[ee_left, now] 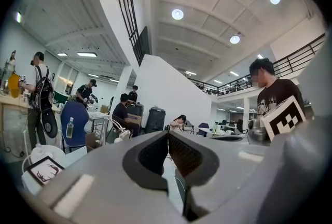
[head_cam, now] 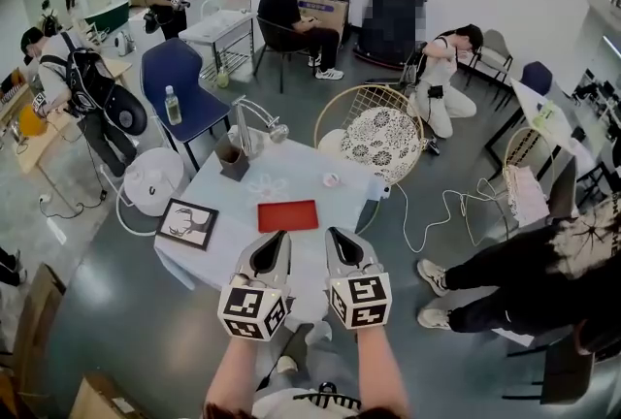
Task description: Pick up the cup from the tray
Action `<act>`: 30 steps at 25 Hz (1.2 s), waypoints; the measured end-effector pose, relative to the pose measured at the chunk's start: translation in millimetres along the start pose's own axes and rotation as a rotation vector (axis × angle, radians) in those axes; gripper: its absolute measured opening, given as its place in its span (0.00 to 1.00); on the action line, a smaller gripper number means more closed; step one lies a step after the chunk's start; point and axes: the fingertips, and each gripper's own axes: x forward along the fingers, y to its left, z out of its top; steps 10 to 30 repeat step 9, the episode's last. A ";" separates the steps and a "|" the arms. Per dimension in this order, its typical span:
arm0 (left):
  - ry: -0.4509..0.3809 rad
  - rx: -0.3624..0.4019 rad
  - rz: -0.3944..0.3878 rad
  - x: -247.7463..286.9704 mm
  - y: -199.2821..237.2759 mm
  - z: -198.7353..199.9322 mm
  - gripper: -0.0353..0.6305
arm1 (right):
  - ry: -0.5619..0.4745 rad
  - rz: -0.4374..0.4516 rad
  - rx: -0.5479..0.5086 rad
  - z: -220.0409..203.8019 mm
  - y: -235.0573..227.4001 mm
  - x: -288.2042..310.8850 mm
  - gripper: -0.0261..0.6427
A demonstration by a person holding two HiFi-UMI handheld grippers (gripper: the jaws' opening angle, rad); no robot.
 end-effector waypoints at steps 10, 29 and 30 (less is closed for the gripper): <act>0.000 0.004 -0.003 -7.8 -2.5 0.3 0.05 | 0.002 -0.020 -0.016 2.2 3.3 -8.7 0.07; 0.000 0.004 -0.003 -7.8 -2.5 0.3 0.05 | 0.002 -0.020 -0.016 2.2 3.3 -8.7 0.07; 0.000 0.004 -0.003 -7.8 -2.5 0.3 0.05 | 0.002 -0.020 -0.016 2.2 3.3 -8.7 0.07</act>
